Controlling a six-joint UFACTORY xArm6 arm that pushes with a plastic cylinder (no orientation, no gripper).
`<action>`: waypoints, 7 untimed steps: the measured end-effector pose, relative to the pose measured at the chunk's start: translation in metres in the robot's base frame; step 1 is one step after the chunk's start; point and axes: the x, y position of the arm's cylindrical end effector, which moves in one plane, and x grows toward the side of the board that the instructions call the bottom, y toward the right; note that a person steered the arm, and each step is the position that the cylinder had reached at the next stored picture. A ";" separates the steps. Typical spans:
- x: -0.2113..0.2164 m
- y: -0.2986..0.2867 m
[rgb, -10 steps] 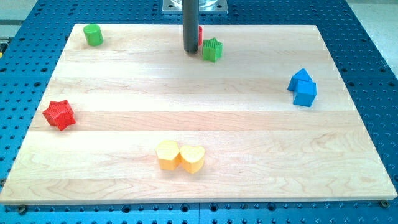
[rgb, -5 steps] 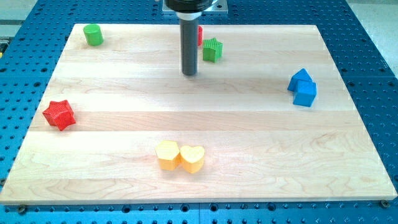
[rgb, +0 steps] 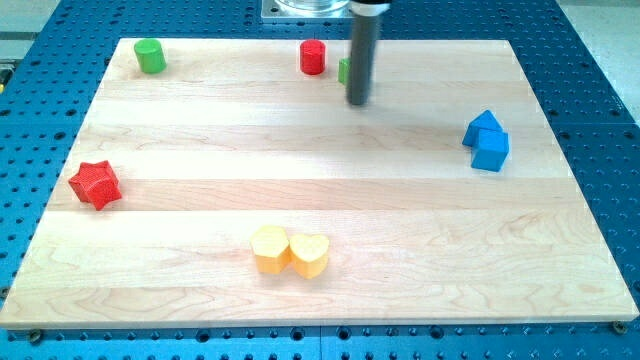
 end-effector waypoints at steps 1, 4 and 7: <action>-0.028 -0.006; -0.051 0.131; -0.045 0.102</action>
